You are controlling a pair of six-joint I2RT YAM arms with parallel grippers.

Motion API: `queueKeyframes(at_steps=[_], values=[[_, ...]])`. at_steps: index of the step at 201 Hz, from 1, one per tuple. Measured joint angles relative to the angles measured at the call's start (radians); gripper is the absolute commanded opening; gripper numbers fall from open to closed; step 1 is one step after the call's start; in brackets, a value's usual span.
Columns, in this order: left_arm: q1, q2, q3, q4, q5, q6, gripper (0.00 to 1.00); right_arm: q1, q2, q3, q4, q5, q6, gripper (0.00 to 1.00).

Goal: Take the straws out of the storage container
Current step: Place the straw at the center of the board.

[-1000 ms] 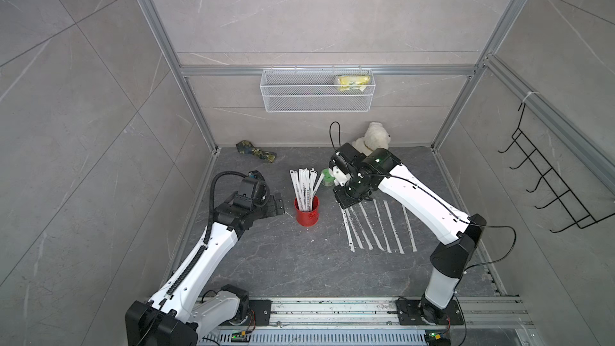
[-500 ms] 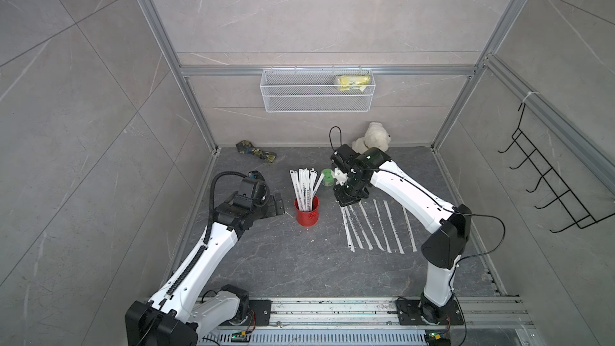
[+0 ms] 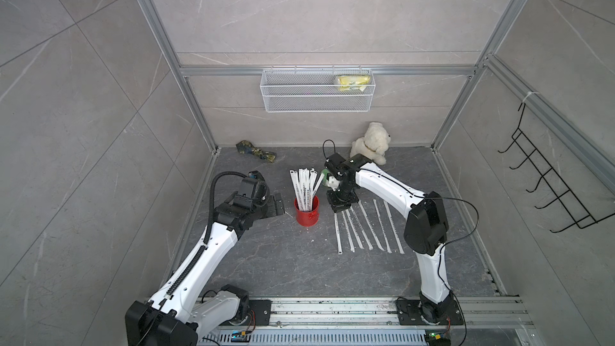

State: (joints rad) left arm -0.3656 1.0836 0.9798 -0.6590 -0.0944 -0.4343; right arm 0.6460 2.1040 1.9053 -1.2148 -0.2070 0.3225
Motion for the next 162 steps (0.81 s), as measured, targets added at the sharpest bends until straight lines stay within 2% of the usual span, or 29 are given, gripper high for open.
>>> queueKeyframes(at_steps=[162], values=[[0.000,0.004,0.001,0.000,0.001,0.000,0.99,-0.071,0.124,-0.026,0.069,-0.087,0.019,0.11]])
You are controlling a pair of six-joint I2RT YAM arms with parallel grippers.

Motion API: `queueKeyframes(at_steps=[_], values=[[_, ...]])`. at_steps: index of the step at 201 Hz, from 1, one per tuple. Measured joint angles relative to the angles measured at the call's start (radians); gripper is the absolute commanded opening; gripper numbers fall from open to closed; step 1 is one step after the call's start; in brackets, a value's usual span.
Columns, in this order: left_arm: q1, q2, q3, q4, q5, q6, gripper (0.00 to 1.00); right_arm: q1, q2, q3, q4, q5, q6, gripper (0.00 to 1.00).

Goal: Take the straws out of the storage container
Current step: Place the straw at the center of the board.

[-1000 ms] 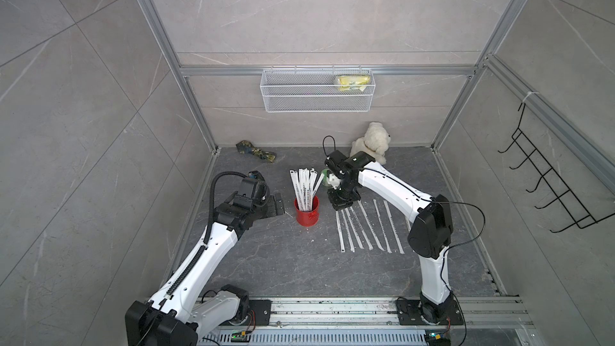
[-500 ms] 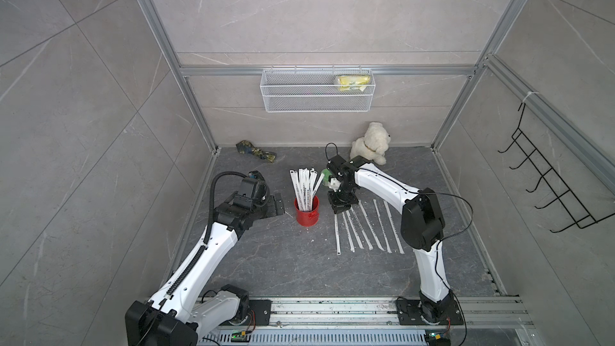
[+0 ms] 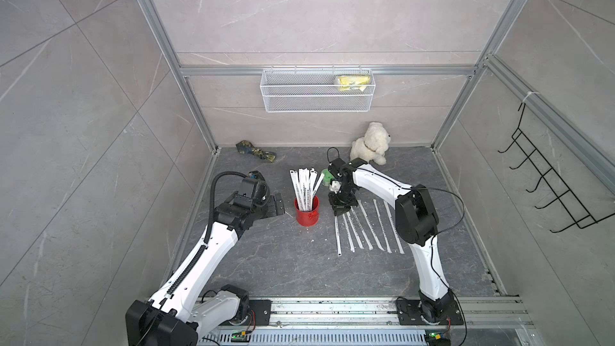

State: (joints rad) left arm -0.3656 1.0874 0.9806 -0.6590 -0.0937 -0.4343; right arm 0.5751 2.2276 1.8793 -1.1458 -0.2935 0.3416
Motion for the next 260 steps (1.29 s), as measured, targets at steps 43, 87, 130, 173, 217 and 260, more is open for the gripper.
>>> queueKeyframes(at_steps=[43,87,130,173,217,260], values=[[0.000,0.010,0.003,0.000,0.000,0.000,0.99,-0.010,0.018,0.000,0.018,-0.004,0.007,0.13],[0.000,0.016,0.003,0.000,0.001,0.000,0.99,-0.016,0.023,-0.003,0.042,-0.011,0.011,0.15],[0.000,0.024,0.003,0.000,0.002,0.000,0.99,-0.016,0.023,-0.004,0.052,-0.018,0.026,0.18],[0.000,0.032,0.003,0.000,0.002,0.000,0.99,-0.016,0.021,-0.023,0.072,-0.018,0.034,0.19],[0.000,0.034,0.003,0.003,0.027,0.000,0.99,-0.016,-0.084,-0.197,0.195,-0.017,0.061,0.21],[0.000,0.075,0.003,0.043,0.103,0.000,0.98,-0.012,-0.386,-0.435,0.406,-0.018,0.108,0.29]])
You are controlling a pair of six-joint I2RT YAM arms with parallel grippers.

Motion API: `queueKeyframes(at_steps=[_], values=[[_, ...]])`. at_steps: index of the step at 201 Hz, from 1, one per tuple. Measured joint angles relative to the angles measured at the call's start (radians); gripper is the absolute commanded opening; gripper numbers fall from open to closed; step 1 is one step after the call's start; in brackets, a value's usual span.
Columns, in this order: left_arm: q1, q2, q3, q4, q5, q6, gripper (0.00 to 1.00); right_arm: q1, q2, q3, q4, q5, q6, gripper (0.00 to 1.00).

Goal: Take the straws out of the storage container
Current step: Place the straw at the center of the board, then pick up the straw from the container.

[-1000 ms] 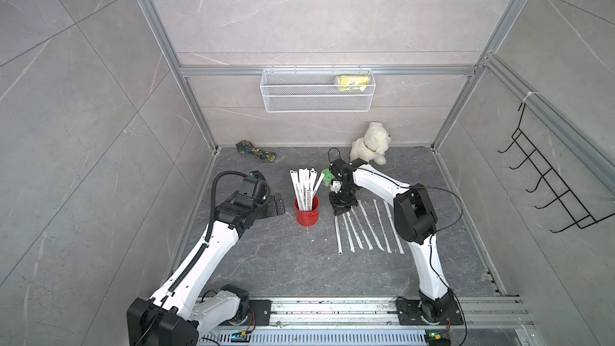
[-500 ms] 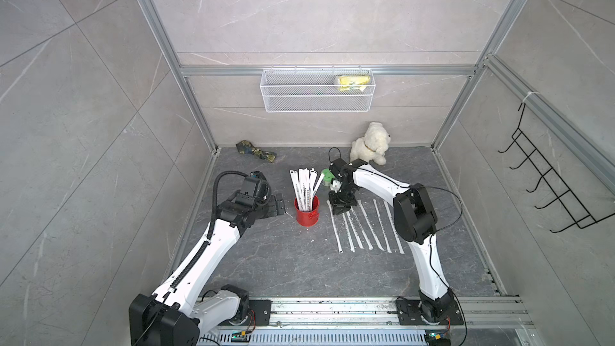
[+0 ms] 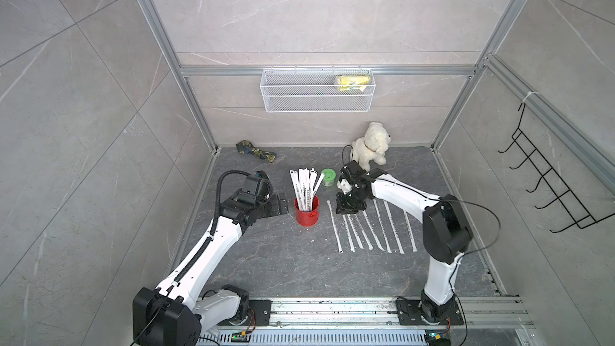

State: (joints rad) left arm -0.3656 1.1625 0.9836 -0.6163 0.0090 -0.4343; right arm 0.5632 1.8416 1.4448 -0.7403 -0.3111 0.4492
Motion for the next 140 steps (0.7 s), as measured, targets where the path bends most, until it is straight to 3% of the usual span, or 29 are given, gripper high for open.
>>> queueKeyframes(at_steps=[30,82,140], values=[[0.000,0.061,0.045,0.001,0.031,0.000,0.87,0.026,-0.128,-0.063,0.114,0.010,0.004,0.35],[0.000,0.187,0.179,0.006,0.060,-0.003,0.77,0.084,-0.151,-0.107,0.161,0.064,-0.019,0.52],[-0.001,0.292,0.242,0.003,0.081,-0.020,0.54,0.102,-0.272,-0.222,0.204,0.127,-0.035,0.56]])
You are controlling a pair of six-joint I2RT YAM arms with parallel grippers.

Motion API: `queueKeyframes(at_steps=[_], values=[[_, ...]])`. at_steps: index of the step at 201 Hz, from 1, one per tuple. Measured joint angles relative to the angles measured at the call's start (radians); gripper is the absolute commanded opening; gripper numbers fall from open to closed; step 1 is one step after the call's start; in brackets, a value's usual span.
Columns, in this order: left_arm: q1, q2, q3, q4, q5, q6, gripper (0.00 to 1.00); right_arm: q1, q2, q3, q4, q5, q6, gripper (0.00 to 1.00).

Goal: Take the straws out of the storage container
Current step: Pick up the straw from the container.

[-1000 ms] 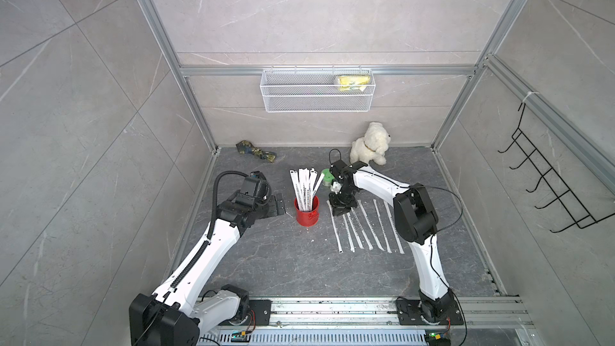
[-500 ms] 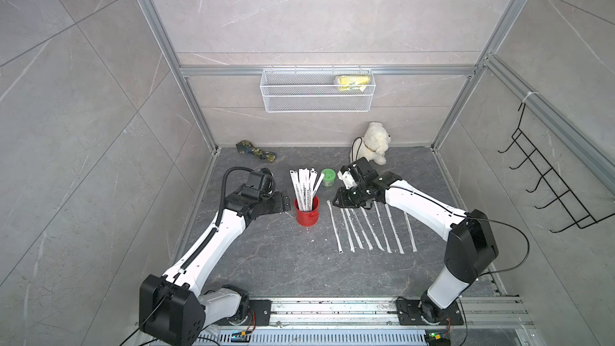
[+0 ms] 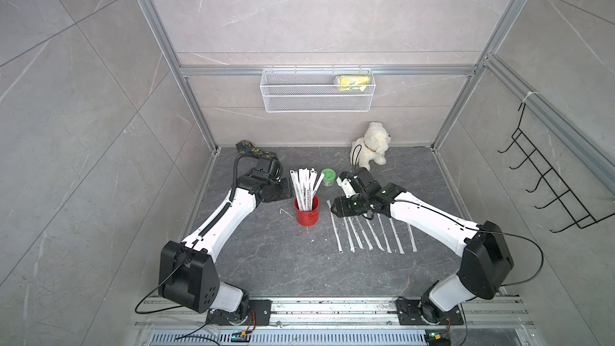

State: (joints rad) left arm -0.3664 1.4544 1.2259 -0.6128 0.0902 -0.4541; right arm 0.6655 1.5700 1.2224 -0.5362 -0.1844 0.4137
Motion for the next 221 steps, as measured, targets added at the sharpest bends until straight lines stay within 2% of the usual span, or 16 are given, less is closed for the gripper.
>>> queueKeyframes(at_steps=[20,27,31,35,69,93,129,221], values=[[0.000,0.018,0.017,0.000,0.001,-0.007,0.43,0.000,-0.018,-0.023,0.013,0.013,-0.011,0.59],[0.000,0.024,0.022,0.000,0.001,-0.007,0.40,0.000,-0.023,-0.029,0.015,0.014,-0.017,0.75],[0.000,0.026,0.024,0.001,0.002,-0.007,0.37,0.000,-0.025,-0.031,0.015,0.017,-0.016,0.95],[0.000,0.030,0.026,0.001,0.002,-0.008,0.34,0.001,-0.027,-0.034,0.016,0.017,-0.024,0.99],[-0.006,0.070,0.040,0.008,0.019,-0.019,0.20,0.003,-0.054,-0.039,0.015,0.040,-0.041,1.00],[-0.016,0.095,0.040,0.011,0.022,-0.026,0.17,0.004,-0.082,-0.039,0.011,0.062,-0.045,1.00],[-0.034,0.099,0.043,0.012,0.024,-0.029,0.17,0.004,-0.110,-0.048,0.005,0.077,-0.051,1.00],[-0.060,0.105,0.055,0.015,0.022,-0.043,0.27,0.004,-0.110,-0.052,-0.006,0.080,-0.051,1.00]])
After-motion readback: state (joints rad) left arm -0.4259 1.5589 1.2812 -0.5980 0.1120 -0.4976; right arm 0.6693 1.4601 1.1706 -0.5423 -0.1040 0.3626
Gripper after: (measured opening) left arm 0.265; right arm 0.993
